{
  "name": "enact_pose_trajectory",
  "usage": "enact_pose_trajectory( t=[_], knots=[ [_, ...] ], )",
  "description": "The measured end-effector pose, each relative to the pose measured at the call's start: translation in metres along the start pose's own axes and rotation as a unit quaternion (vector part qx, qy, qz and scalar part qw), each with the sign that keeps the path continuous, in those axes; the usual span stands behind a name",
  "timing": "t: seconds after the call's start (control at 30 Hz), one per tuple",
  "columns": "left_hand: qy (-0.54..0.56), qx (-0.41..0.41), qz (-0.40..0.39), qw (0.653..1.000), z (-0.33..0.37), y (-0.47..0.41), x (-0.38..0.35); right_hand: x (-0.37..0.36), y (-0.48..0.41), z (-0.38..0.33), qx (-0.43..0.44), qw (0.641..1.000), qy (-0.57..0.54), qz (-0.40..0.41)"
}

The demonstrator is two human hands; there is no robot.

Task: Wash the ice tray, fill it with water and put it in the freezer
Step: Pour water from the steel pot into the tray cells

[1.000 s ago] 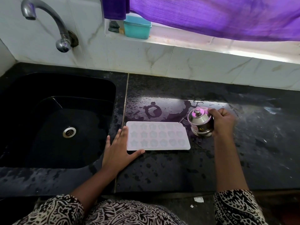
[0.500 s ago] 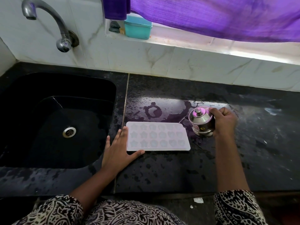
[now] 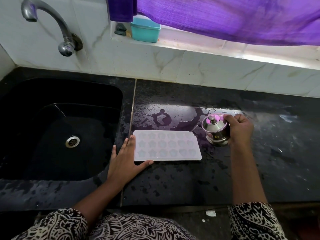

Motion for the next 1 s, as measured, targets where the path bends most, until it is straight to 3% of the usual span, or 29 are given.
enact_pose_trajectory(
  t=[0.43,0.7,1.0],
  knots=[
    [-0.004,0.002,-0.001,1.0,0.0001,-0.0003,0.0003,0.0025,-0.0024,-0.004,0.011,1.0,-0.009,0.001],
    [-0.002,0.002,-0.003,1.0,0.0001,0.0004,0.0007,0.0044,-0.0055,0.0007,-0.026,0.997,-0.071,0.005],
    [0.003,0.002,-0.002,1.0,0.0006,0.0006,0.0022,0.0021,0.0001,0.0046,-0.016,1.0,0.007,0.001]
  ],
)
Point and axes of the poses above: each hand's wrist, its own y-axis away from the middle knuckle, its own x-axis out of the back of the hand, z = x × y, the point moved 2 cm from there along -y, towards the middle knuckle, and after that the axes turned 8 degrees about -y, right-handed, at the moved point
